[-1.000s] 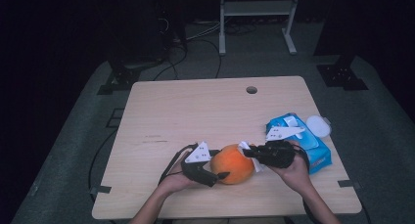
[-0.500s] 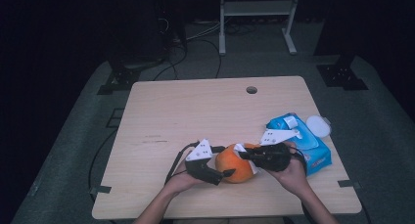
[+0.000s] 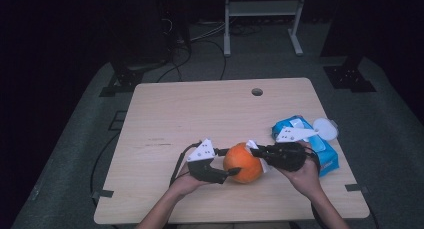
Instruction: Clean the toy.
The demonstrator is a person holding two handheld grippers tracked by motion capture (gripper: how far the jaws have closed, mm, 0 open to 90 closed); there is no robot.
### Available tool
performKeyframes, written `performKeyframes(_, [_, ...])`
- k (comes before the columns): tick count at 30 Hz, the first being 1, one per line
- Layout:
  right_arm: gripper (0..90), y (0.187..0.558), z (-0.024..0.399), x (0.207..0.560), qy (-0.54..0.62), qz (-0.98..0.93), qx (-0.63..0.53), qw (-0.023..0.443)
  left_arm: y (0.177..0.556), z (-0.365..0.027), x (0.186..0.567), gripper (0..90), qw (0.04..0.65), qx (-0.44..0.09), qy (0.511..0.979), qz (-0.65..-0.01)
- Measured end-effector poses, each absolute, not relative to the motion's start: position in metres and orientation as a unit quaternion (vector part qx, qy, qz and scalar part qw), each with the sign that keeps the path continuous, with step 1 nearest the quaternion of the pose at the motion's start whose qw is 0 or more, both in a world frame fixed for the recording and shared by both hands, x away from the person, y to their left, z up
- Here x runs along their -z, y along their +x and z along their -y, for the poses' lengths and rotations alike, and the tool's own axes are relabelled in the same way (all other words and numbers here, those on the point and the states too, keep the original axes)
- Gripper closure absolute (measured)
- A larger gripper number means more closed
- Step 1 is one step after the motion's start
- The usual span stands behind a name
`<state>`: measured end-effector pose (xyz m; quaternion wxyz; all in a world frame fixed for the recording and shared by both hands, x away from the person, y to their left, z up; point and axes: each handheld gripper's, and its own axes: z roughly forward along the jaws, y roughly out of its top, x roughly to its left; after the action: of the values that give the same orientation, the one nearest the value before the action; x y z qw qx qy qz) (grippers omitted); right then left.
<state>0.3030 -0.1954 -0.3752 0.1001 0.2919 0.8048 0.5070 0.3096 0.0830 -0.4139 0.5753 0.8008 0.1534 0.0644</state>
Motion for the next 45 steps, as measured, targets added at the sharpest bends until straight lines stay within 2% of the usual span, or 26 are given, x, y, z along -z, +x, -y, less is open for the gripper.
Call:
performKeyframes(5, [82.2, 0.313, 0.194, 0.396, 0.315, -0.808, -0.493, 0.071, 0.311, -0.083, 0.42, 34.5, 0.556, -0.062, 0.81, -0.176])
performKeyframes(13, [82.5, 0.298, 0.175, 0.376, 0.269, -0.811, -0.513, 0.08, 0.31, -0.075, 0.42, 31.8, 0.55, -0.08, 0.811, -0.182])
performKeyframes(19, [82.5, 0.309, 0.189, 0.386, 0.295, -0.808, -0.502, 0.087, 0.309, -0.076, 0.423, 25.1, 0.553, -0.083, 0.812, -0.167])
performKeyframes(23, [82.7, 0.306, 0.191, 0.385, 0.302, -0.808, -0.499, 0.087, 0.309, -0.073, 0.423, 30.1, 0.548, -0.099, 0.813, -0.17])
performKeyframes(27, [82.6, 0.295, 0.175, 0.376, 0.263, -0.818, -0.504, 0.085, 0.308, -0.071, 0.423, 30.3, 0.551, -0.1, 0.809, -0.18])
performKeyframes(29, [82.5, 0.293, 0.171, 0.375, 0.258, -0.825, -0.493, 0.103, 0.308, -0.072, 0.423, 27.7, 0.552, -0.095, 0.81, -0.174])
performKeyframes(32, [82.4, 0.298, 0.177, 0.379, 0.269, -0.821, -0.493, 0.105, 0.309, -0.072, 0.425, 17.9, 0.553, -0.076, 0.814, -0.16])
performKeyframes(33, [82.5, 0.299, 0.179, 0.379, 0.273, -0.82, -0.493, 0.105, 0.309, -0.071, 0.426, 17.8, 0.552, -0.078, 0.814, -0.162])
performKeyframes(38, [82.9, 0.297, 0.176, 0.378, 0.275, -0.819, -0.491, 0.107, 0.306, -0.063, 0.428, 26.3, 0.54, -0.114, 0.816, -0.172])
performKeyframes(40, [82.9, 0.293, 0.17, 0.377, 0.26, -0.826, -0.49, 0.097, 0.306, -0.064, 0.428, 29.0, 0.538, -0.114, 0.816, -0.179])
performKeyframes(45, [82.9, 0.295, 0.176, 0.376, 0.266, -0.827, -0.482, 0.112, 0.311, -0.071, 0.428, 32.0, 0.545, -0.112, 0.803, -0.214])
